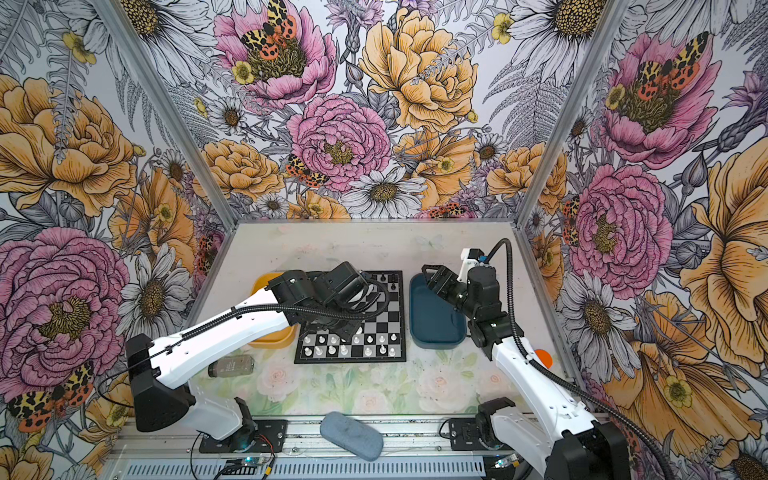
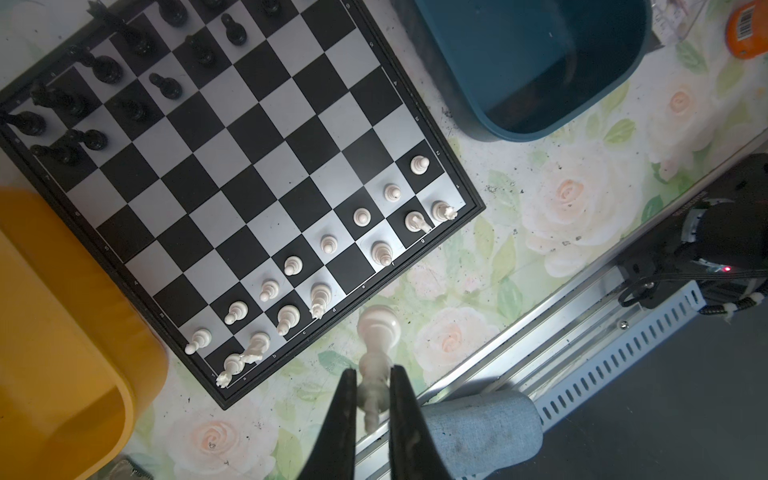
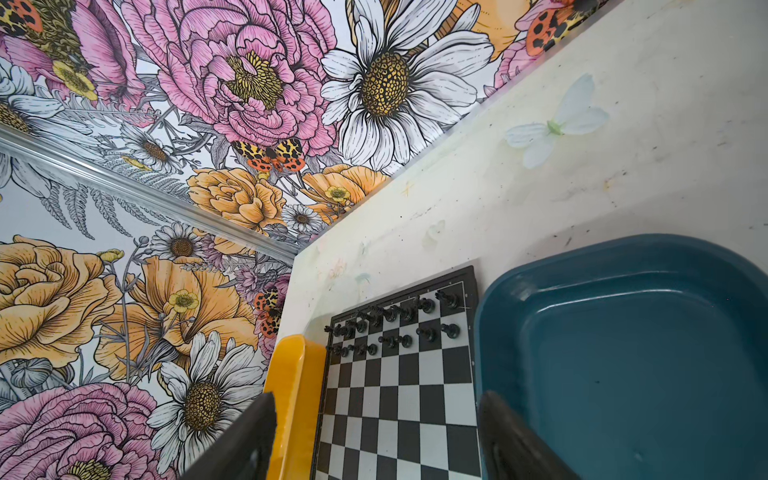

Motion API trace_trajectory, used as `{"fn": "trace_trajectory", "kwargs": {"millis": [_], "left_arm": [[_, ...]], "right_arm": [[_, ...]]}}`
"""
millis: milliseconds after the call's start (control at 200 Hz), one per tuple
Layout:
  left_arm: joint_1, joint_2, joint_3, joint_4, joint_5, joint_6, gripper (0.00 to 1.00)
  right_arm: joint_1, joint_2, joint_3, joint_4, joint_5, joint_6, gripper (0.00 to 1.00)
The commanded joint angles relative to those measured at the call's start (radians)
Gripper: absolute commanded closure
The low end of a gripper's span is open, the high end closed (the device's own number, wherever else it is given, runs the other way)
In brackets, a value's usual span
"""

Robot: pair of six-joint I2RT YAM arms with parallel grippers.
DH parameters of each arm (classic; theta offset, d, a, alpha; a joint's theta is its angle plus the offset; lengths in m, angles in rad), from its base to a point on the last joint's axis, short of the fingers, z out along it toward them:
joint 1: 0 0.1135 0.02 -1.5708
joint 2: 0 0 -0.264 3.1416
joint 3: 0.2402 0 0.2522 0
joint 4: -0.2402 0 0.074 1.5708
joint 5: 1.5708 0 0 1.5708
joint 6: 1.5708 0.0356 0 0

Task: Set up the chess pieces on the board
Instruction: 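Carry the white pawn with the left gripper over the board's near row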

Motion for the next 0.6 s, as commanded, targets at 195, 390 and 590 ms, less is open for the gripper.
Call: {"fn": "trace_trajectory", "kwargs": {"millis": [195, 390, 590], "left_arm": [[-0.006, 0.042, 0.002, -0.034, 0.010, -0.012, 1.00], [-0.007, 0.063, -0.013, -0.034, 0.007, -0.015, 1.00], [-0.008, 0.083, -0.025, -0.034, 0.005, -0.014, 1.00]], "right_arm": [[-0.006, 0.027, -0.040, 0.033, -0.009, -0.007, 0.22], [-0.006, 0.035, -0.042, 0.036, -0.011, -0.010, 0.22], [-0.007, 0.045, -0.049, 0.043, -0.013, -0.007, 0.22]]}}
